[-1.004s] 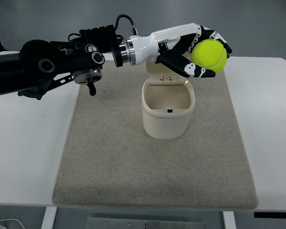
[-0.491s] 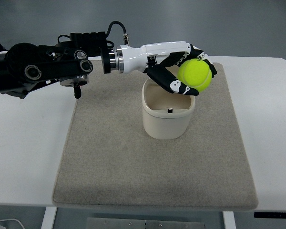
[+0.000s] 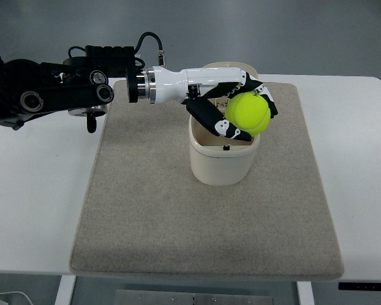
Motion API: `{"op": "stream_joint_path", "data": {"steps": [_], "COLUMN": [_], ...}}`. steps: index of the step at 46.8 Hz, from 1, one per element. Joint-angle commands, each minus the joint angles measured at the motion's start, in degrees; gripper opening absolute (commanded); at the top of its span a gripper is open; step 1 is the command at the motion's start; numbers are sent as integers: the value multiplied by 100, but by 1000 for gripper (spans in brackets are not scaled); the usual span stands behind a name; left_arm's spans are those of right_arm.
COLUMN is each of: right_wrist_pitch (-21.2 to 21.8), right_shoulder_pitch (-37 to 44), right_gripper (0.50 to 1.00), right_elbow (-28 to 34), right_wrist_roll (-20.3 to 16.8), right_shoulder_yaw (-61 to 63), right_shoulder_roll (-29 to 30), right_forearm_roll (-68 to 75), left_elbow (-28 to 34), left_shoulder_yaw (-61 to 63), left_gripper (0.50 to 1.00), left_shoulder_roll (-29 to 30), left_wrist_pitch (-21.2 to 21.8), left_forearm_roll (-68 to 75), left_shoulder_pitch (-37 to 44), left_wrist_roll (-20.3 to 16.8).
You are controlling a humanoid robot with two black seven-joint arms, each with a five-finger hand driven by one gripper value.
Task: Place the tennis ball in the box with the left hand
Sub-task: 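Lower the held ball into the open cream bin with the left hand, then open the left hand fingers to release the ball into the bin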
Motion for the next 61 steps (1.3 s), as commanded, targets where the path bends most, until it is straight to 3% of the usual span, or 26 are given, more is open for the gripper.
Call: {"op": "stream_joint_path", "data": {"steps": [1, 40, 47, 61], "right_wrist_pitch": [-5, 4, -5, 4], "right_shoulder_pitch": [0, 0, 0, 0], "right_gripper": [938, 938, 938, 938], "right_elbow": [8, -1, -1, 0], "right_wrist_roll": [-4, 5, -4, 5], "right_shoulder_yaw": [0, 0, 0, 0], "right_shoulder_roll": [0, 0, 0, 0], "right_forearm_roll": [0, 0, 0, 0], "left_elbow": [-17, 123, 211, 220], "left_shoulder_yaw": [97, 457, 492, 563], "left_gripper": [651, 653, 707, 707], "left_shoulder_roll": [0, 52, 52, 35], "left_wrist_pitch": [-1, 421, 526, 606], "left_forearm_roll": [9, 150, 150, 150], "left_shoulder_pitch": [0, 0, 35, 36], "left_wrist_roll": [1, 10, 19, 28]}}
